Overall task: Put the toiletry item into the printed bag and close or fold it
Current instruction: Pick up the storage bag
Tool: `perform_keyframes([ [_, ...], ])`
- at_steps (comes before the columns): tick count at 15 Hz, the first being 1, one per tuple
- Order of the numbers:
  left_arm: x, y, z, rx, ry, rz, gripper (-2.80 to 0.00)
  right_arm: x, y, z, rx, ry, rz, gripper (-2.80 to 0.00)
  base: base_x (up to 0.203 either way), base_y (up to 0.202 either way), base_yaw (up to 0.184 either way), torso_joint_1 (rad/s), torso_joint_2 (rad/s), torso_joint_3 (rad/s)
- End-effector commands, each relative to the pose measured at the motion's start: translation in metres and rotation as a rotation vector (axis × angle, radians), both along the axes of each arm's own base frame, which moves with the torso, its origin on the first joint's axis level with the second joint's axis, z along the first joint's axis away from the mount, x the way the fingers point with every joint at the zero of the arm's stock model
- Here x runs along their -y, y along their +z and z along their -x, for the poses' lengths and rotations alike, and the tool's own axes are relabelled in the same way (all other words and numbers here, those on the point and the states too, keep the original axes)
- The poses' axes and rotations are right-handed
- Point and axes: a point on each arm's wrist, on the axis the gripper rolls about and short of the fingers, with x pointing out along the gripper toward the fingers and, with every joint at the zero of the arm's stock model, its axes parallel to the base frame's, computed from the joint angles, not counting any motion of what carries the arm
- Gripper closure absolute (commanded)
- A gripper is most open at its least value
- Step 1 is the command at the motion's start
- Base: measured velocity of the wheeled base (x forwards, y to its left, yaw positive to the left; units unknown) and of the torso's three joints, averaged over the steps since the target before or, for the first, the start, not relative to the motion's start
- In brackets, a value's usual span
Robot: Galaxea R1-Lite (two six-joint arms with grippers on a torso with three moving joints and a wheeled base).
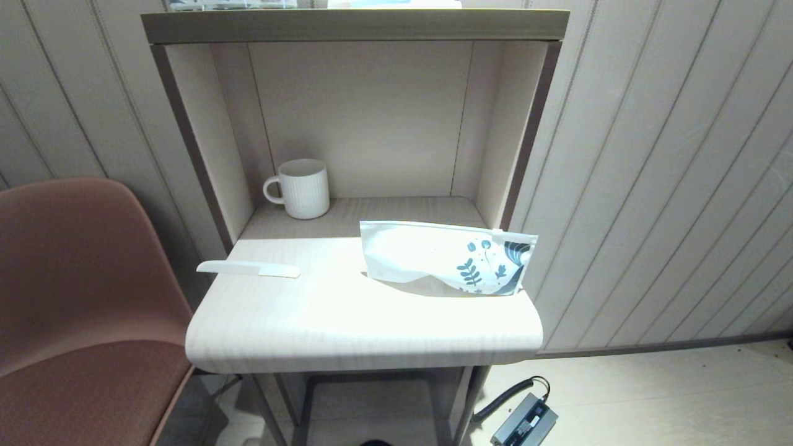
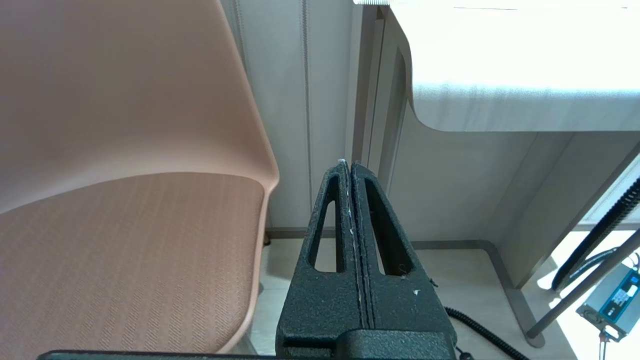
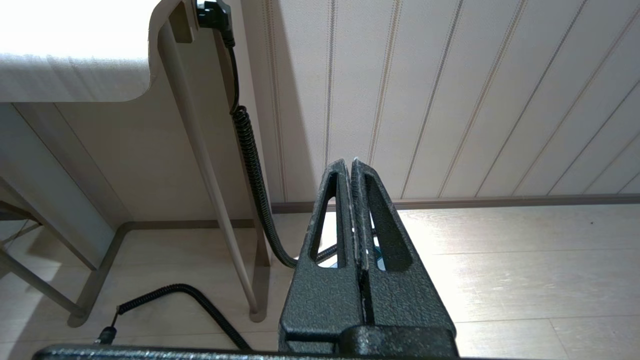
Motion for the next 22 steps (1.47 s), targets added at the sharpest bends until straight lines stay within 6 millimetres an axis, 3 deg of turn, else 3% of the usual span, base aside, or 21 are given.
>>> perform_keyframes([
  [1, 0.0, 0.0, 0.0, -0.001, 0.0, -0.001, 0.0, 0.0, 0.0, 0.0, -0.002, 0.002, 0.002, 0.0, 0.0, 0.0, 0.0, 0.0, 0.0, 0.0],
  [6, 0.0, 0.0, 0.0, -0.003, 0.001, -0.001, 0.0, 0.0, 0.008, 0.003, -0.012, 0.018, 0.021, 0.0, 0.0, 0.0, 0.0, 0.0, 0.0, 0.0],
  [9, 0.0, 0.0, 0.0, -0.002, 0.001, -0.003, 0.0, -0.001, 0.063, 0.012, 0.015, 0.058, 0.021, 0.0, 0.0, 0.0, 0.0, 0.0, 0.0, 0.0],
  [11, 0.0, 0.0, 0.0, -0.001, 0.0, -0.003, 0.0, -0.001, 0.106, 0.003, -0.011, 0.082, 0.017, 0.0, 0.0, 0.0, 0.0, 0.0, 0.0, 0.0],
  [14, 0.0, 0.0, 0.0, -0.001, 0.0, -0.003, 0.0, -0.002, 0.171, -0.032, -0.059, 0.101, 0.005, 0.0, 0.0, 0.0, 0.0, 0.0, 0.0, 0.0],
  [17, 0.0, 0.0, 0.0, -0.001, 0.001, -0.005, 0.0, -0.002, 0.233, -0.089, -0.1, 0.074, -0.059, 0.0, 0.0, 0.0, 0.0, 0.0, 0.0, 0.0],
  [20, 0.0, 0.0, 0.0, -0.001, 0.0, -0.006, 0.0, 0.007, 0.27, -0.147, -0.178, 0.054, -0.134, 0.0, 0.0, 0.0, 0.0, 0.0, 0.0, 0.0],
  [22, 0.0, 0.0, 0.0, -0.001, 0.001, -0.008, 0.0, 0.023, 0.285, -0.168, -0.237, 0.112, -0.194, 0.0, 0.0, 0.0, 0.0, 0.0, 0.0, 0.0],
])
